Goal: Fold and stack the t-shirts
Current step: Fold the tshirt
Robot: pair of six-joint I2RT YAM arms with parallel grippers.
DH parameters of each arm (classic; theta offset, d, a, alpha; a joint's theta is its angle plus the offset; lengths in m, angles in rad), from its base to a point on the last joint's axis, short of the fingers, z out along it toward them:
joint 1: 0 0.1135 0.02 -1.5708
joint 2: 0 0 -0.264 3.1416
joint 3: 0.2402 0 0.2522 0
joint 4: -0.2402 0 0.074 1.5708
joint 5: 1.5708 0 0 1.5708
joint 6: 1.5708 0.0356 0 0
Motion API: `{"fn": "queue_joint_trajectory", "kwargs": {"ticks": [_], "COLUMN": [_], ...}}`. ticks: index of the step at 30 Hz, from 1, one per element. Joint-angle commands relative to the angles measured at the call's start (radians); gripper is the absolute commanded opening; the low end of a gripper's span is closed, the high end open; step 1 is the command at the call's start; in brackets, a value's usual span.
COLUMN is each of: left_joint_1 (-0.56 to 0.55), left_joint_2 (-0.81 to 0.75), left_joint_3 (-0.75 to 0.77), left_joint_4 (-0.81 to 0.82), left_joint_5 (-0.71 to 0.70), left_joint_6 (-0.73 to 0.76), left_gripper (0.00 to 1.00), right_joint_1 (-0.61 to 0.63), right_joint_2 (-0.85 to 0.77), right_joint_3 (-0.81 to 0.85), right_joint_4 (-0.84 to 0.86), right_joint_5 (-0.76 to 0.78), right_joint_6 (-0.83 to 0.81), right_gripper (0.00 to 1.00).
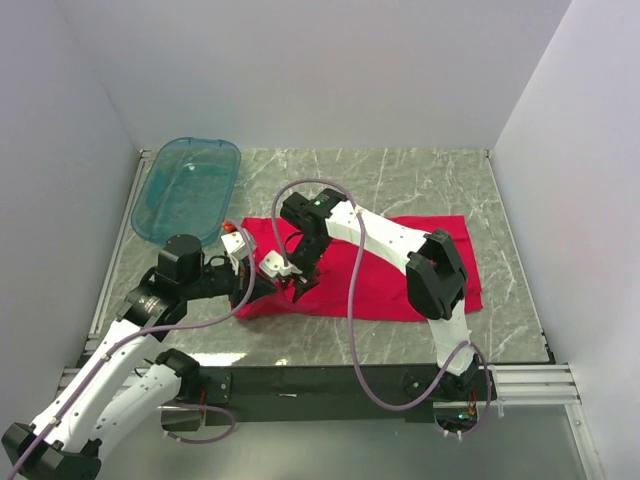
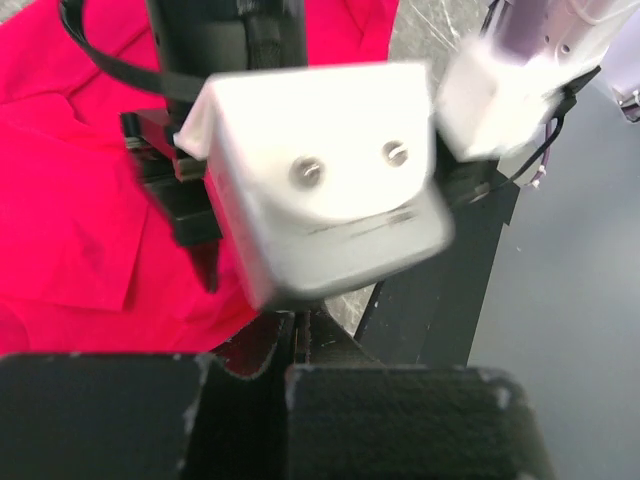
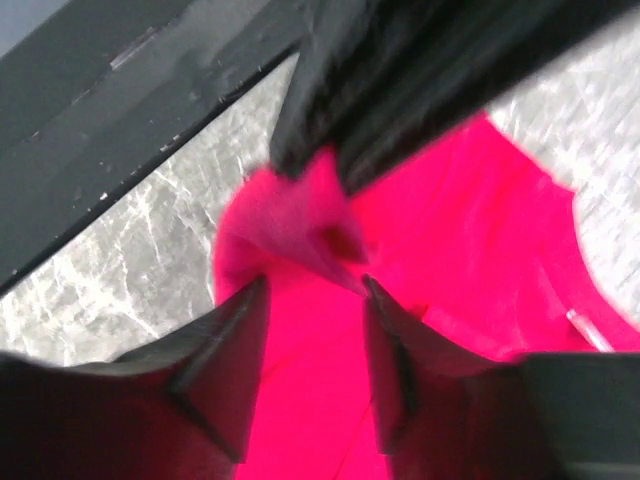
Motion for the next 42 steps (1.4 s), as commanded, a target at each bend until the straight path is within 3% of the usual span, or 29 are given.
{"fn": "queue_joint_trajectory", "kwargs": {"ticks": [1, 11, 18, 22, 27, 31, 36, 39, 42], "left_joint_1": [-0.003, -0.003, -0.003, -0.003, -0.003, -0.003, -0.003, -0.003, -0.003], "left_joint_2": [-0.015, 0.002, -0.011, -0.015, -0.011, 0.002, -0.008, -0.017, -0.023], "left_joint_3": [0.023, 0.025, 0.026, 0.02, 0.017, 0.02, 0.022, 0.02, 0.02], "left_joint_4": [0.012, 0.001, -0.001, 0.004, -0.002, -0.004, -0.017, -0.022, -0.021], "left_joint_5": [-0.013, -0.033, -0.042, 0.012, 0.05, 0.065, 0.042, 0.018, 0.003], "left_joint_6": [0.029, 0.045, 0.045, 0.057, 0.078, 0.078, 0.112, 0.117, 0.117], "left_gripper": [0.01, 0.01, 0.01, 0.01, 0.01, 0.01, 0.01, 0.01, 0.01], "right_joint_1": [-0.005, -0.069, -0.071, -0.062, -0.046, 0.006, 0.044, 0.044, 0.043], "right_joint_2": [-0.077, -0.236, -0.377, -0.375, -0.179, -0.072, -0.045, -0.055, -0.092], "right_joint_3": [-0.045, -0.181, -0.299, -0.356, -0.151, -0.013, -0.006, -0.026, -0.065], "right_joint_4": [0.07, 0.135, 0.234, 0.396, 0.244, 0.15, 0.091, 0.061, 0.067], "right_joint_5": [0.047, 0.051, 0.022, 0.027, -0.074, -0.088, -0.091, -0.075, -0.052], "right_joint_6": [0.082, 0.184, 0.28, 0.392, 0.235, 0.138, 0.079, 0.058, 0.059], "right_gripper": [0.44, 0.17, 0.13, 0.71, 0.76, 0.76, 0.73, 0.64, 0.44]}}
